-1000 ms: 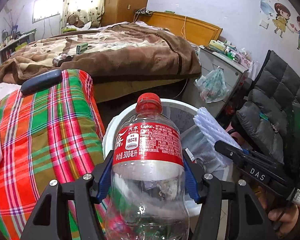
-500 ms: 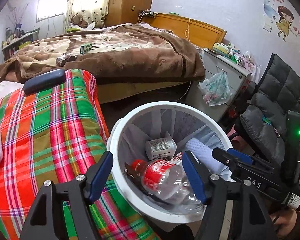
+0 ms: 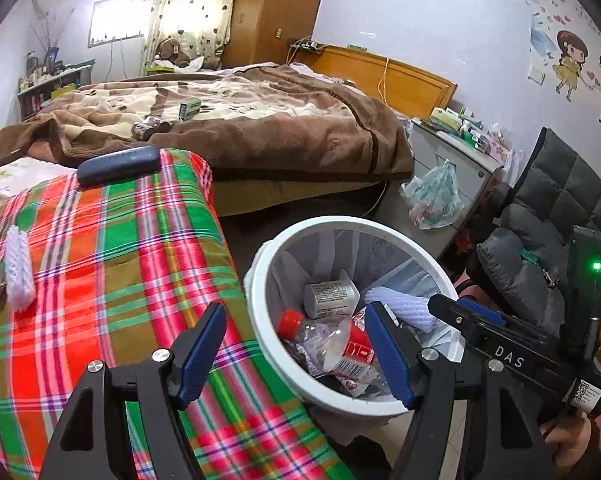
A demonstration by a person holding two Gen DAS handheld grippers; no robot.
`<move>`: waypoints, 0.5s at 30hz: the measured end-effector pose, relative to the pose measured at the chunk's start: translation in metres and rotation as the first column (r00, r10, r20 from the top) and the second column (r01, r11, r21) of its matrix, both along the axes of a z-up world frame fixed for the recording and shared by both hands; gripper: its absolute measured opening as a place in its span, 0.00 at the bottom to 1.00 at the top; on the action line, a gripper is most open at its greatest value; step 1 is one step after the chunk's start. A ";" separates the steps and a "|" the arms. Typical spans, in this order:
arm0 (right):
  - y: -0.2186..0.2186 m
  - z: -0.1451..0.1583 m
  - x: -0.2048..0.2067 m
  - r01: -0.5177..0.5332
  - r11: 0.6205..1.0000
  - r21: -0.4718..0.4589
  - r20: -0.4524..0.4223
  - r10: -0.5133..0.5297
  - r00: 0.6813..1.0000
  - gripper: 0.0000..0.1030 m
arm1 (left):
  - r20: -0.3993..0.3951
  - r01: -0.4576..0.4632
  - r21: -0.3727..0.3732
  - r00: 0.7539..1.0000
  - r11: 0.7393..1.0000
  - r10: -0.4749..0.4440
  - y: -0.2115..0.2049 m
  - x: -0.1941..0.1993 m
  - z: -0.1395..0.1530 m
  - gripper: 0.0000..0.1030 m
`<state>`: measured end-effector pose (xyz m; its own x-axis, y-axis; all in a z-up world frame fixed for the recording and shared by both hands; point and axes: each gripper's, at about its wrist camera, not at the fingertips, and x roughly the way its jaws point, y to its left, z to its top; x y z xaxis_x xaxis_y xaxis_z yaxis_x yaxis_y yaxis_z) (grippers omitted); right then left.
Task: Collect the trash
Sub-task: 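Carry bottle and foam net over the white bin and open both tools, then move both open tools back to the blanket toward the paper bag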
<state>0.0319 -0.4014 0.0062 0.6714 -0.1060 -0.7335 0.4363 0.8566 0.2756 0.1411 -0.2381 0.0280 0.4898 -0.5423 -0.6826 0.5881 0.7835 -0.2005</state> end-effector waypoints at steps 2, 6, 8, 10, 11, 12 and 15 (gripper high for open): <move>0.007 0.002 0.001 -0.014 1.000 -0.008 0.006 0.014 1.000 0.52 | 0.009 -0.012 -0.007 1.000 1.000 0.012 0.008 -0.002 0.003 0.69; 0.019 0.005 0.002 -0.044 0.999 -0.023 0.020 0.045 0.999 0.52 | 0.016 -0.041 -0.018 0.999 0.999 0.041 0.028 -0.005 0.007 0.69; 0.026 0.007 0.003 -0.059 0.998 -0.024 0.024 0.059 0.998 0.52 | 0.023 -0.057 -0.018 0.998 0.998 0.058 0.037 -0.006 0.009 0.69; 0.033 0.008 0.004 -0.075 0.997 -0.029 0.029 0.076 0.997 0.52 | 0.028 -0.077 -0.021 0.997 0.997 0.078 0.048 -0.007 0.012 0.69; 0.036 0.008 0.004 -0.082 0.996 -0.032 0.031 0.083 0.996 0.52 | 0.029 -0.084 -0.025 0.996 0.996 0.084 0.052 -0.008 0.012 0.69; 0.038 0.009 0.005 -0.090 0.995 -0.034 0.031 0.092 0.995 0.52 | 0.028 -0.090 -0.028 0.995 0.996 0.091 0.057 -0.008 0.013 0.69; 0.047 0.010 0.008 -0.111 0.993 -0.037 0.034 0.112 0.993 0.52 | 0.032 -0.117 -0.033 0.992 0.993 0.118 0.072 -0.010 0.014 0.69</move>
<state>0.0401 -0.3548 0.0159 0.7060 -0.0541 -0.7062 0.3277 0.9089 0.2581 0.1314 -0.1666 0.0418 0.5742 -0.5001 -0.6483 0.4989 0.8415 -0.2073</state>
